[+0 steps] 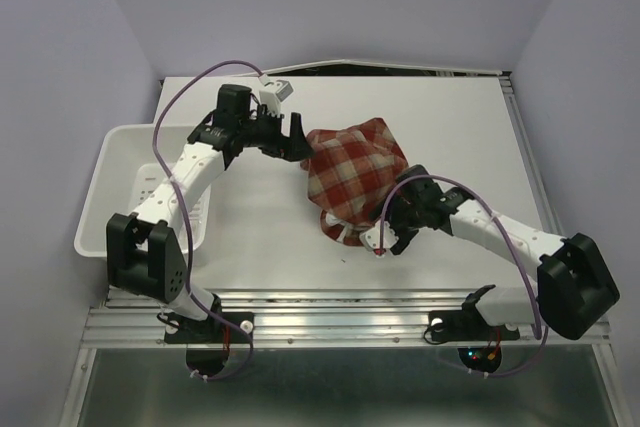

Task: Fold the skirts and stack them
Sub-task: Flatten the skirt out

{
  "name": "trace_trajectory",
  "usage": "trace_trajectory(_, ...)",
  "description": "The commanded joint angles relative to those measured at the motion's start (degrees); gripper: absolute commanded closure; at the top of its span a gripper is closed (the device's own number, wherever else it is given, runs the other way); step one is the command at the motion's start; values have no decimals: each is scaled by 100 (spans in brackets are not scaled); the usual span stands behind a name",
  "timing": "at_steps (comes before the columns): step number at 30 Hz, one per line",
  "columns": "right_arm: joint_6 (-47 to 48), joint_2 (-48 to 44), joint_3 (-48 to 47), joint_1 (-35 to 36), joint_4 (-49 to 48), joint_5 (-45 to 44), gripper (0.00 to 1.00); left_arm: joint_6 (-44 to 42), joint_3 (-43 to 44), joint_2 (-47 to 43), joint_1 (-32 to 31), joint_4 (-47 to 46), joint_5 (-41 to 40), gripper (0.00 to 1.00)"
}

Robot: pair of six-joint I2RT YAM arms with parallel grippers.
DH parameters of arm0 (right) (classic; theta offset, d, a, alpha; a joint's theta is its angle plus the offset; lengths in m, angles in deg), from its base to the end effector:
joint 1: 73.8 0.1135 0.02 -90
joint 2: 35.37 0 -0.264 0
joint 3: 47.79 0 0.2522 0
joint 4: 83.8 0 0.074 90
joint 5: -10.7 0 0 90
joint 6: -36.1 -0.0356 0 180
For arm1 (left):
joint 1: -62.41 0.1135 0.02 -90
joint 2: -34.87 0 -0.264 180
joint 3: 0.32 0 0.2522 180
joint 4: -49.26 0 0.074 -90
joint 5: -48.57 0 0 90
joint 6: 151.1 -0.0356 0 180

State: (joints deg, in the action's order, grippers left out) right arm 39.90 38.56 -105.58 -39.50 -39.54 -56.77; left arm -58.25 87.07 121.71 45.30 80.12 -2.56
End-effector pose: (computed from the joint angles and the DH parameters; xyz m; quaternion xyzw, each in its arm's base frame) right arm 0.1922 0.1476 0.2041 -0.8744 0.3700 0.0397 0.3112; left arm 0.3236 -0.1230 0.3282 0.2658 0.7911 -0.3656 0.4122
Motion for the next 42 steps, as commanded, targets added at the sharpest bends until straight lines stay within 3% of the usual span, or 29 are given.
trace_trajectory(1, 612, 51, -378, 32, 315, -327, 30, 93, -164, -370, 40, -348, 164, 1)
trace_trajectory(5, 692, 25, -536, 32, 605, -495, 30, 137, -182, -414, 76, -383, 235, 1)
trace_trajectory(13, 376, -37, -1748, 32, 1765, -195, 32, 154, -366, -599, 190, -471, 261, 1)
trace_trajectory(18, 1254, -11, -1337, -389, 1872, -538, 32, 233, -358, -573, 199, -541, 314, 1)
trace_trajectory(42, 2617, 1360, -1388, -495, 2039, -398, 31, 277, -472, -695, 374, -559, 288, 1)
